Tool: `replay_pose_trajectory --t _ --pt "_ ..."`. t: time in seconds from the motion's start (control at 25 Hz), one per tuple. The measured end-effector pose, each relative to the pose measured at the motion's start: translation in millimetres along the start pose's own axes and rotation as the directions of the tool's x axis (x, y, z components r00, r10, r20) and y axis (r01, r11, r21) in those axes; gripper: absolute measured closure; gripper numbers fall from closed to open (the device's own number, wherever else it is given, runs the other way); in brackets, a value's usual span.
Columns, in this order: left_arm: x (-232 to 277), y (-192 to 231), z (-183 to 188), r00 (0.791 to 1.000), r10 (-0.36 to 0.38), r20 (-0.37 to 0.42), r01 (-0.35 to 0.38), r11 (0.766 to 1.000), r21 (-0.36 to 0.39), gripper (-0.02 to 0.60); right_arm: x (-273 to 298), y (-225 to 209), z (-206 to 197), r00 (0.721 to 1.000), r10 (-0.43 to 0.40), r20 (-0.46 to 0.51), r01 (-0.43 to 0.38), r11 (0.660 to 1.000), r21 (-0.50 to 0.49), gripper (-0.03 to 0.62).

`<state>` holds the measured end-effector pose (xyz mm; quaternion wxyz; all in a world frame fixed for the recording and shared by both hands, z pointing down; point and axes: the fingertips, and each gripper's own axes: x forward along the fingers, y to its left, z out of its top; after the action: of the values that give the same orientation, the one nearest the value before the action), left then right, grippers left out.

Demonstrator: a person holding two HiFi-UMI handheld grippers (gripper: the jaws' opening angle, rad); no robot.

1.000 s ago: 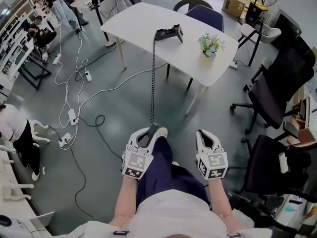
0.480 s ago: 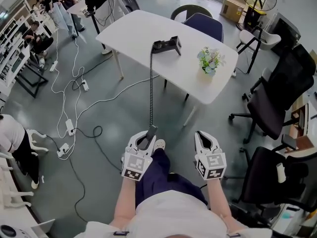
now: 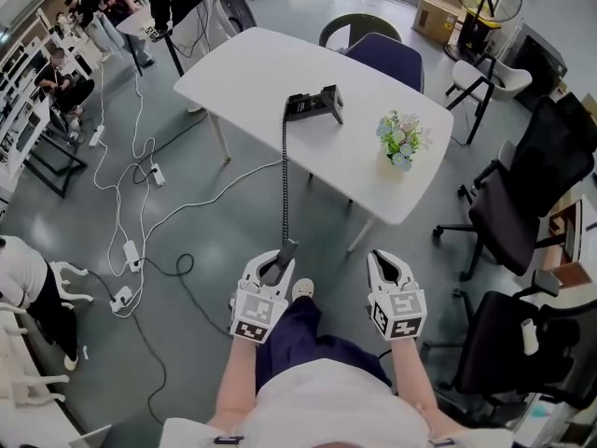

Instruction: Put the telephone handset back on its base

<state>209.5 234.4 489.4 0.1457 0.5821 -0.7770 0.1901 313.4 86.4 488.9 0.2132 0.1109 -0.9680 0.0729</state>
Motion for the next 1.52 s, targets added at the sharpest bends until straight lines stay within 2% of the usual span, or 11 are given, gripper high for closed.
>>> replay_pose_trajectory --t 0.68,0.84,1.12,1.52 --pt "60.4 103.9 20.6 0.999 -0.046 0.026 0.045 0.999 0.007 0.497 103.7 -2.3 61.0 0.999 -0.043 0.02 0.043 0.999 -0.008 0.553" --pt "69.6 123.8 20.0 0.998 -0.058 0.036 0.058 0.998 0.012 0.497 121.6 -1.3 65.2 0.998 -0.064 0.024 0.064 0.998 -0.002 0.553" --pt "72.6 141.8 11.6 0.997 -0.076 0.027 0.076 0.997 0.001 0.497 137.3 10.8 67.4 0.998 -0.067 0.006 0.067 0.998 -0.006 0.553" --pt "69.2 136.8 -4.5 0.997 -0.075 0.012 0.075 0.997 -0.03 0.497 131.3 -1.3 54.8 0.994 -0.105 -0.023 0.105 0.994 0.002 0.553"
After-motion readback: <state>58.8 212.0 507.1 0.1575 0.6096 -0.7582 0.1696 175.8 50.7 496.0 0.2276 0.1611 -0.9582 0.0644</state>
